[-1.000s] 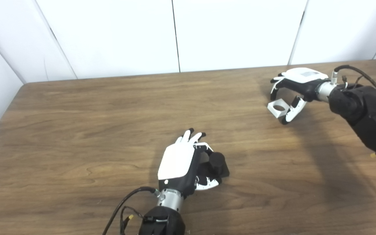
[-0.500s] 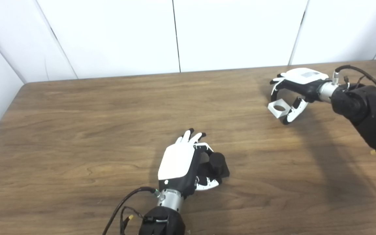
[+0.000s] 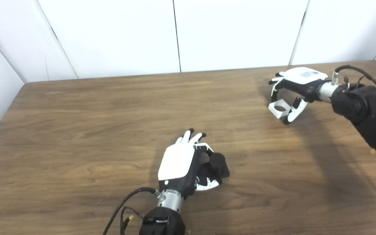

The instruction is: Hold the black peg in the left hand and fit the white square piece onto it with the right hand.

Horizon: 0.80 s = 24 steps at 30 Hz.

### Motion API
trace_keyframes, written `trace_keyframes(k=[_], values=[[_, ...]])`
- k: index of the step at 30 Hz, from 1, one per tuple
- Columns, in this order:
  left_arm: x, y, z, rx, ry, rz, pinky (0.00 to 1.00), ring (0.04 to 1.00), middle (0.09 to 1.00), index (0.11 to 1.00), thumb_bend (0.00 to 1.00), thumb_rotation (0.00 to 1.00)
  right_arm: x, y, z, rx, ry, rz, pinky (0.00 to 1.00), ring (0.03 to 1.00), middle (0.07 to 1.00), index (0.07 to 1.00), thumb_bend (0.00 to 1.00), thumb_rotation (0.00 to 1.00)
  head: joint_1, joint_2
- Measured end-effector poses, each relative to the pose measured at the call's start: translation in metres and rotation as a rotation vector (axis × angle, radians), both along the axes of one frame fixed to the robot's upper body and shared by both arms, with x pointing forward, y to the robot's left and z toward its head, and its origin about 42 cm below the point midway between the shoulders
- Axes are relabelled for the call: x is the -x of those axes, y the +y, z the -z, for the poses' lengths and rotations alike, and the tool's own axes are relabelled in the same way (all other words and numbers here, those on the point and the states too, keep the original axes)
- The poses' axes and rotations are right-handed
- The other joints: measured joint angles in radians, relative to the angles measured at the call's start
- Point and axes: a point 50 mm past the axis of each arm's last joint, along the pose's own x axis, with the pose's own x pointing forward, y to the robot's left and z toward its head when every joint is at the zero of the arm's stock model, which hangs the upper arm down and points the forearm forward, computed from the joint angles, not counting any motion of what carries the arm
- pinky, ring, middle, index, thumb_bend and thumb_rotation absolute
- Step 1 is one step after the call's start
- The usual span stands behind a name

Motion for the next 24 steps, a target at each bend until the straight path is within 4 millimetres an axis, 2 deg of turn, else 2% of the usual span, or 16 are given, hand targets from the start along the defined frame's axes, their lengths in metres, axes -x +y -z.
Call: trace_keyframes(k=[11, 12, 14, 24], values=[[0.0006, -0.0008, 0.0001, 0.004, 0.002, 0.000, 0.96, 1.000, 0.913, 0.492, 0.52, 0.07, 0.0000, -0.0001, -0.0004, 0.001, -0.002, -0.003, 0.97, 1.000, 0.919, 0.602, 0.80, 0.10, 0.005, 0.000], [0.0006, -0.0008, 0.0002, 0.004, 0.002, -0.001, 0.96, 1.000, 0.912, 0.492, 0.52, 0.07, 0.0000, -0.0002, -0.0003, 0.001, -0.003, -0.004, 0.96, 1.000, 0.919, 0.538, 0.64, 0.12, 0.005, 0.000], [0.0007, -0.0008, 0.0002, 0.005, 0.002, -0.002, 0.96, 1.000, 0.912, 0.491, 0.52, 0.07, -0.0001, -0.0005, 0.0000, 0.000, -0.006, -0.006, 0.96, 1.000, 0.916, 0.504, 0.55, 0.13, 0.005, 0.000], [0.0010, -0.0004, 0.0005, 0.006, 0.001, -0.005, 0.96, 1.000, 0.911, 0.492, 0.52, 0.07, 0.0004, -0.0026, 0.0003, 0.005, -0.009, -0.020, 0.96, 1.000, 0.912, 0.491, 0.52, 0.14, 0.005, 0.000]])
